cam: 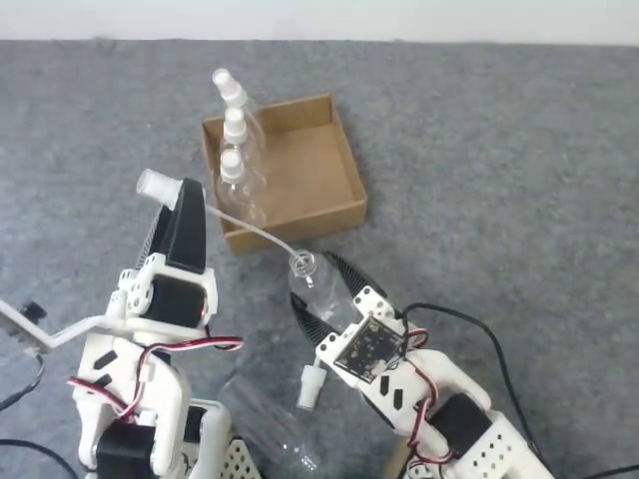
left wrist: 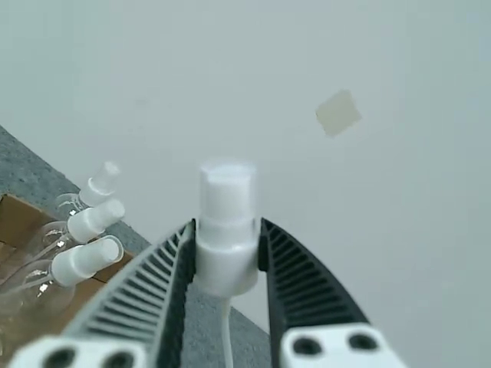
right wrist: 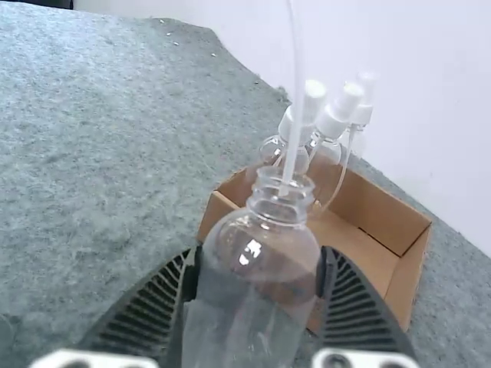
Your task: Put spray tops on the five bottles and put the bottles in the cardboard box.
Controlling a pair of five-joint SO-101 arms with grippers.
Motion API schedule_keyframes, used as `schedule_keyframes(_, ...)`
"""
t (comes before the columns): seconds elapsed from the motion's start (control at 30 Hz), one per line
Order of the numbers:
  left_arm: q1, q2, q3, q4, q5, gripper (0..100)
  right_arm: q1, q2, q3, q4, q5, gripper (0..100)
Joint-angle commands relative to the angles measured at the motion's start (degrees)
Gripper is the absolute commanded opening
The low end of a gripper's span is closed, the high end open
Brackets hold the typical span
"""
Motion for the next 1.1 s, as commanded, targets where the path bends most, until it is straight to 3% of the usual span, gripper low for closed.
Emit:
schedule_keyframes(0.0, 0.5, -1.1, -0.4, 1.2, -2.4, 1, -0.1, -0.9, 1.0, -1.3, 0.8, 11.1)
schedule_keyframes(0.27, 1.0, -1.1, 0.6, 1.6, -3.6, 1, -0.1, -0.9, 1.0, -1.3, 0.8, 11.1)
schedule_keyframes(0.5, 7.7, -1.1, 1.8, 1.6, -8.8, 1, -0.1, -0.9, 1.0, -1.2, 0.8, 11.1)
schedule_keyframes(0.8, 8.4, -1.1, 2.4, 1.6, -11.5, 1, -0.1, -0.9, 1.0, -1.2, 0.8, 11.1)
schedule_keyframes(1.07, 8.4, -1.1, 9.5, -8.6, -14.9, 1, 0.0, -0.9, 1.0, -1.2, 0.8, 11.1)
